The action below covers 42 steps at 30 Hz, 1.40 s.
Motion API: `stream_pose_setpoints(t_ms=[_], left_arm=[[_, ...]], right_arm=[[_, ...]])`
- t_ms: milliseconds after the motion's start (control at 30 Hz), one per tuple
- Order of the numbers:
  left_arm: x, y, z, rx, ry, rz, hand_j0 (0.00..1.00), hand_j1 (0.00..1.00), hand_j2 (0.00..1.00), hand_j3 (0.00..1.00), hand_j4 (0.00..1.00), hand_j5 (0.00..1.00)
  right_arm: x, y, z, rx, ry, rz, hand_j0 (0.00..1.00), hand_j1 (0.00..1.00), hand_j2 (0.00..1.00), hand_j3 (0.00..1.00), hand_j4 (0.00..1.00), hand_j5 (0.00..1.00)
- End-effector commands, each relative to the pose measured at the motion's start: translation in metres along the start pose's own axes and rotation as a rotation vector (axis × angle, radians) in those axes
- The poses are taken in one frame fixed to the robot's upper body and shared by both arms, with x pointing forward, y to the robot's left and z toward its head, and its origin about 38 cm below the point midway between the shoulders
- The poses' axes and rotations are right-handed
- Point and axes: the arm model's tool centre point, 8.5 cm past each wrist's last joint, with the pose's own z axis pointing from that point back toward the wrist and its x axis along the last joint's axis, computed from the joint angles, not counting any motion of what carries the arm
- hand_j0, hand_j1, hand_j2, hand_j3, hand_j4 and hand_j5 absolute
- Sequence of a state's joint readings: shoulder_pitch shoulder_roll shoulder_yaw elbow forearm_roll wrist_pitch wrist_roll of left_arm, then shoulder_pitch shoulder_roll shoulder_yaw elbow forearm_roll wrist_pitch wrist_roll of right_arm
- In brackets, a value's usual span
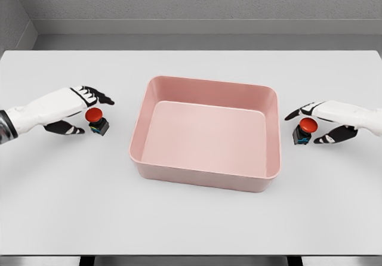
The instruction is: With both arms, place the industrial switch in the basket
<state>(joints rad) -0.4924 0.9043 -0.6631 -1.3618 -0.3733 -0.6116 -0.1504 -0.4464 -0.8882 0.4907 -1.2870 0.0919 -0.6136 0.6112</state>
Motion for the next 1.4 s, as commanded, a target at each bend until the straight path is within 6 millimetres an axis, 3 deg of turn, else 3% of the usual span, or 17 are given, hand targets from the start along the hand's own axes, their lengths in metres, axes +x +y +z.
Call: stream_pose_setpoints(t_ms=[0, 200, 333, 533, 900, 1167, 1367], left_arm=[[0.001, -0.002, -0.004, 0.007, -0.004, 0.013, 0.88, 0.88, 0.88, 0.88, 0.88, 0.88], [0.006, -0.008, -0.011, -0.007, -0.020, 0.024, 0.88, 0.88, 0.88, 0.88, 0.88, 0.88], [0.006, -0.010, -0.011, -0.018, -0.021, 0.024, 0.77, 0.77, 0.77, 0.77, 0.77, 0.77], [0.003, -0.011, -0.009, -0.019, -0.010, 0.029, 0.73, 0.73, 0.73, 0.73, 0.73, 0.73], [-0.001, -0.012, -0.005, -0.043, 0.003, 0.026, 0.45, 0.45, 0.45, 0.45, 0.45, 0.45], [-0.001, -0.009, -0.005, -0.037, 0.001, 0.027, 0.44, 0.44, 0.44, 0.44, 0.44, 0.44], [-0.003, 0.005, -0.005, -0.013, 0.001, 0.013, 0.44, 0.44, 0.44, 0.44, 0.44, 0.44]], right_arm=[[0.005, -0.004, 0.001, -0.007, -0.014, 0.009, 0.81, 0.81, 0.81, 0.81, 0.81, 0.81], [0.007, -0.002, 0.000, -0.002, -0.019, 0.008, 0.78, 0.78, 0.78, 0.78, 0.78, 0.78], [0.008, 0.001, 0.000, 0.004, -0.023, 0.006, 0.66, 0.66, 0.66, 0.66, 0.66, 0.66], [0.007, 0.003, 0.000, 0.008, -0.019, 0.006, 0.65, 0.65, 0.65, 0.65, 0.65, 0.65], [0.006, 0.003, 0.001, 0.011, -0.013, 0.006, 0.56, 0.56, 0.56, 0.56, 0.56, 0.56], [0.006, 0.003, 0.001, 0.009, -0.014, 0.007, 0.56, 0.56, 0.56, 0.56, 0.56, 0.56], [0.005, -0.001, 0.006, 0.002, -0.007, 0.011, 0.53, 0.53, 0.53, 0.53, 0.53, 0.53]])
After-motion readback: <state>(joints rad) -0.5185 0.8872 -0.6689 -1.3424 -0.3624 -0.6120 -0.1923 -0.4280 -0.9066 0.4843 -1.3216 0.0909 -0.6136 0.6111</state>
